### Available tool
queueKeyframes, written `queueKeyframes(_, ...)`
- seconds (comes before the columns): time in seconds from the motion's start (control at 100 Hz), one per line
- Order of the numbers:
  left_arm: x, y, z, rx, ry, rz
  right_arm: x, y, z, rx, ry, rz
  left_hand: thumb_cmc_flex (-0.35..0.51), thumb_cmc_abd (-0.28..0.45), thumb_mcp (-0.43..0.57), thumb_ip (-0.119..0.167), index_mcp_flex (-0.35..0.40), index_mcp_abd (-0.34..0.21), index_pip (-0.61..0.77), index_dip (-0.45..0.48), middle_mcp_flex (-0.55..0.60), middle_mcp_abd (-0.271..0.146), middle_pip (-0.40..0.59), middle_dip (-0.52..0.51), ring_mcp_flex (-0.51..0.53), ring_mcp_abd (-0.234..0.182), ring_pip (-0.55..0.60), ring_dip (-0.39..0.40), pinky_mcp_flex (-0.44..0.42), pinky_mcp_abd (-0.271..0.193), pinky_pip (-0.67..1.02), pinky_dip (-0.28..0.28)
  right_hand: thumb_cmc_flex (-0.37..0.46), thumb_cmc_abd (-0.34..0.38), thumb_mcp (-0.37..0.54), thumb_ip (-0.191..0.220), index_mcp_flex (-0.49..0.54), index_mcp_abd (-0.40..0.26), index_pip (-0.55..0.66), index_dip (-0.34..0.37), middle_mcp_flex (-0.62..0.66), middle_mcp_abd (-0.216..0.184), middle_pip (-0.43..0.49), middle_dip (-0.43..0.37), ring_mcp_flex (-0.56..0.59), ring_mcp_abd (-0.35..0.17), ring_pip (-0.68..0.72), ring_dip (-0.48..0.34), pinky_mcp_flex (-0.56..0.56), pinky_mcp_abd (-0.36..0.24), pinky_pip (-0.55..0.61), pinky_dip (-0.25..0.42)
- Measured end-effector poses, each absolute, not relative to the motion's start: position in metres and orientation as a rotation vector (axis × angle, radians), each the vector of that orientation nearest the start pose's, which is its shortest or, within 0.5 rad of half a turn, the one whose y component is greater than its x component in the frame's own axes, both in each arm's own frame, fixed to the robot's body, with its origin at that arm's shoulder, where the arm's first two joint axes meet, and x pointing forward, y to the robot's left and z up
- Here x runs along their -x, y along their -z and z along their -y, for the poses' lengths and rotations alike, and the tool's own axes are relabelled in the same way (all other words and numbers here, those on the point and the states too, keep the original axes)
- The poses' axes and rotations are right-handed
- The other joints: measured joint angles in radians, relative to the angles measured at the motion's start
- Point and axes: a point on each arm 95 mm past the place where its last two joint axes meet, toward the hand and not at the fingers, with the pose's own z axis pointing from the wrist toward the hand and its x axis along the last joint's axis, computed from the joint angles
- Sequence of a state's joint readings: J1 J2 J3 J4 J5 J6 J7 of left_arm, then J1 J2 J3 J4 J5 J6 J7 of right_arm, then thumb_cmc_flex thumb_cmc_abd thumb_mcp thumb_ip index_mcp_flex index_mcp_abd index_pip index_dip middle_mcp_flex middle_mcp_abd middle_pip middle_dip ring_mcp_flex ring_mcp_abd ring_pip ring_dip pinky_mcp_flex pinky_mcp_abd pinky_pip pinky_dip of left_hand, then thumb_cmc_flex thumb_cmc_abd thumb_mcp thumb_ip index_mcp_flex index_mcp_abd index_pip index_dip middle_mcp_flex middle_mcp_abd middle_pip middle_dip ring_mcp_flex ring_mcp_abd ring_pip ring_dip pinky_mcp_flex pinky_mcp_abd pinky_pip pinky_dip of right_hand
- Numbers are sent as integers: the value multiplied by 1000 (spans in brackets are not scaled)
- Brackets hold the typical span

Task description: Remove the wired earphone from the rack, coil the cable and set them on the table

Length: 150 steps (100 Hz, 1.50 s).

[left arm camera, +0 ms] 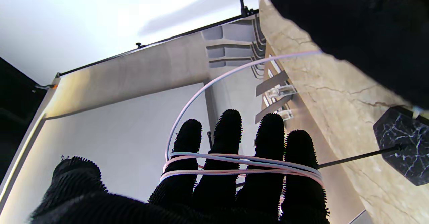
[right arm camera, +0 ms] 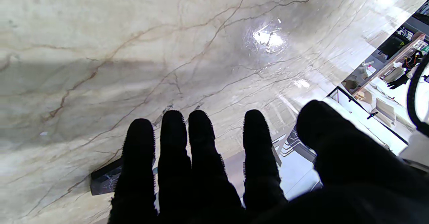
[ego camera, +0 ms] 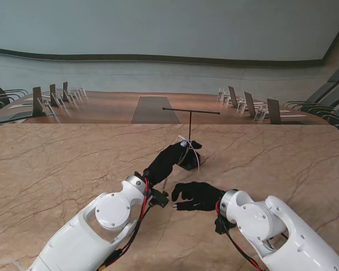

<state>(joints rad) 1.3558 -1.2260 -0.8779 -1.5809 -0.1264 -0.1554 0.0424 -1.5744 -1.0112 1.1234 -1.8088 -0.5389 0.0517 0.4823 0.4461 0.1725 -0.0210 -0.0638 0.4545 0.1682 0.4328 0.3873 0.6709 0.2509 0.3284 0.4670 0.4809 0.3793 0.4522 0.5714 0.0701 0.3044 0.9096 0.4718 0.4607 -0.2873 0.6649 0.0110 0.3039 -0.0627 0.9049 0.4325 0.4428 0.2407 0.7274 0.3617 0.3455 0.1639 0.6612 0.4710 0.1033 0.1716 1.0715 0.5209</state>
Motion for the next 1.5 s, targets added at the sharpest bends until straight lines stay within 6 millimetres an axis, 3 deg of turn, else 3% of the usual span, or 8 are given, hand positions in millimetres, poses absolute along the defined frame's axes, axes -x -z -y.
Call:
queueKeyframes(0.73,-413,263,142,1948,2574,-939,-325,310,-11,-1711,-1583,-1775,0,0,0,0,0,-6,0,2,-12,0,0,-3,-13,-14,-25,-4,-11,-1,-23,0,-12,2,-65,-1,27,0,-3,1,3,0,0,0,0,3,8,0,-1,0,-8,-3)
queueKeyframes(1.11,-413,265,144,1946,2560,-952,-335,289,21,-1620,-1666,-1586,0,0,0,0,0,-28,0,3,-18,0,0,-3,-21,-15,-26,-8,-12,-11,-26,0,-13,2,-89,-1,27,0,-17,1,3,1,0,0,1,18,40,6,13,0,-6,-3)
queueKeyframes(1.34,-411,271,146,1964,2547,-959,-354,270,36,-1514,-1747,-1480,0,0,0,0,0,-67,0,13,-28,0,-7,-3,-30,-16,-34,-8,-14,-26,-38,-7,-64,2,-146,-2,24,-134,-65,2,107,23,37,11,98,72,173,63,94,15,113,22)
queueKeyframes(1.46,-410,275,146,1977,2540,-960,-367,263,40,-1498,-1786,-1447,0,0,0,0,0,-81,0,13,-46,1,-11,-9,-35,-23,-34,-16,-15,-36,-50,-10,-118,1,-176,-4,-49,-186,-108,-1,172,27,82,26,171,91,245,93,155,44,201,45)
queueKeyframes(1.5,-409,276,147,1980,2538,-961,-370,261,41,-1490,-1800,-1436,0,0,0,0,0,-81,0,14,-39,1,-12,-12,-35,-25,-43,-24,-15,-38,-63,-14,-136,1,-181,-24,-70,-202,-117,-11,189,33,100,37,192,98,270,104,176,54,230,54)
